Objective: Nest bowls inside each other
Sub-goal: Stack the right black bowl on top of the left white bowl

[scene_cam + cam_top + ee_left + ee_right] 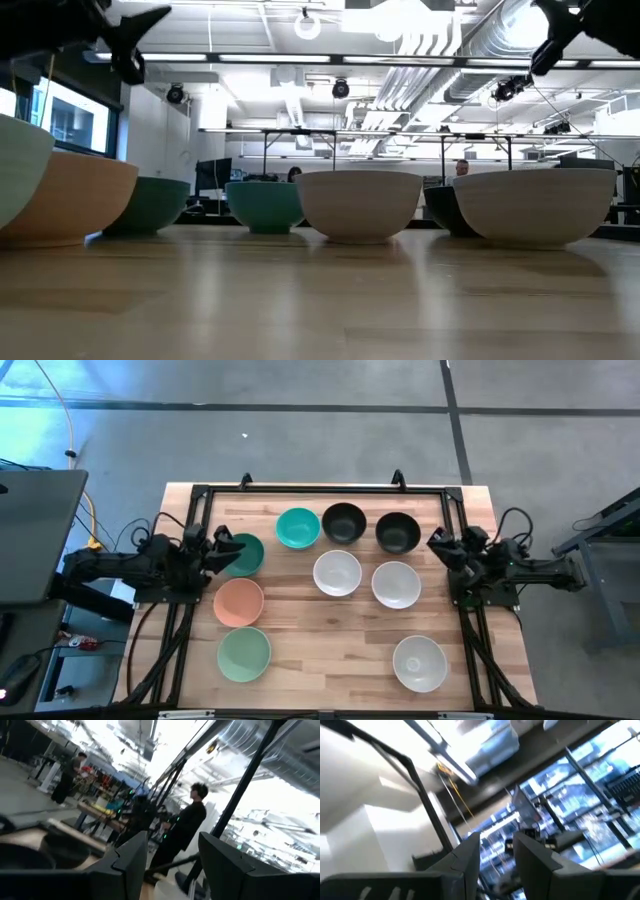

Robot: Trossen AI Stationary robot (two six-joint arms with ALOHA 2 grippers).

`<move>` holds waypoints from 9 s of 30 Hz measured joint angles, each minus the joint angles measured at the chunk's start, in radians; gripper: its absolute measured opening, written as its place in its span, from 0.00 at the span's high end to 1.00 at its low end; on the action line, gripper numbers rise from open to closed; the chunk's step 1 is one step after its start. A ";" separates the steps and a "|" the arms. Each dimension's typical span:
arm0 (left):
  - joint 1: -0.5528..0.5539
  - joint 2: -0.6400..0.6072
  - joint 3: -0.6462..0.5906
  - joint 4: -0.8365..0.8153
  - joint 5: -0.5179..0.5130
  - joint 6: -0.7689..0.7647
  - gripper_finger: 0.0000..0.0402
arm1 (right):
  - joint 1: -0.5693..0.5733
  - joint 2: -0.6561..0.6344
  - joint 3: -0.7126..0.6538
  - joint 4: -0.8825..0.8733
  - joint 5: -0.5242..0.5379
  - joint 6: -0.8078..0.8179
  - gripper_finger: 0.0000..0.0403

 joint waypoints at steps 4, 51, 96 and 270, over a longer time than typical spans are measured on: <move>0.000 0.047 0.056 0.050 0.003 0.001 0.59 | 0.000 0.000 0.001 0.053 0.028 0.000 0.73; 0.000 0.193 0.129 -0.281 0.050 0.087 0.59 | -0.185 0.782 0.978 -1.753 0.408 0.189 0.73; 0.000 0.193 0.129 -0.321 0.032 0.090 0.59 | -0.893 1.349 0.978 -1.634 -0.038 -0.264 0.73; 0.000 0.193 0.129 -0.407 -0.018 0.098 0.59 | -0.184 1.722 1.342 -1.609 -0.085 0.408 1.00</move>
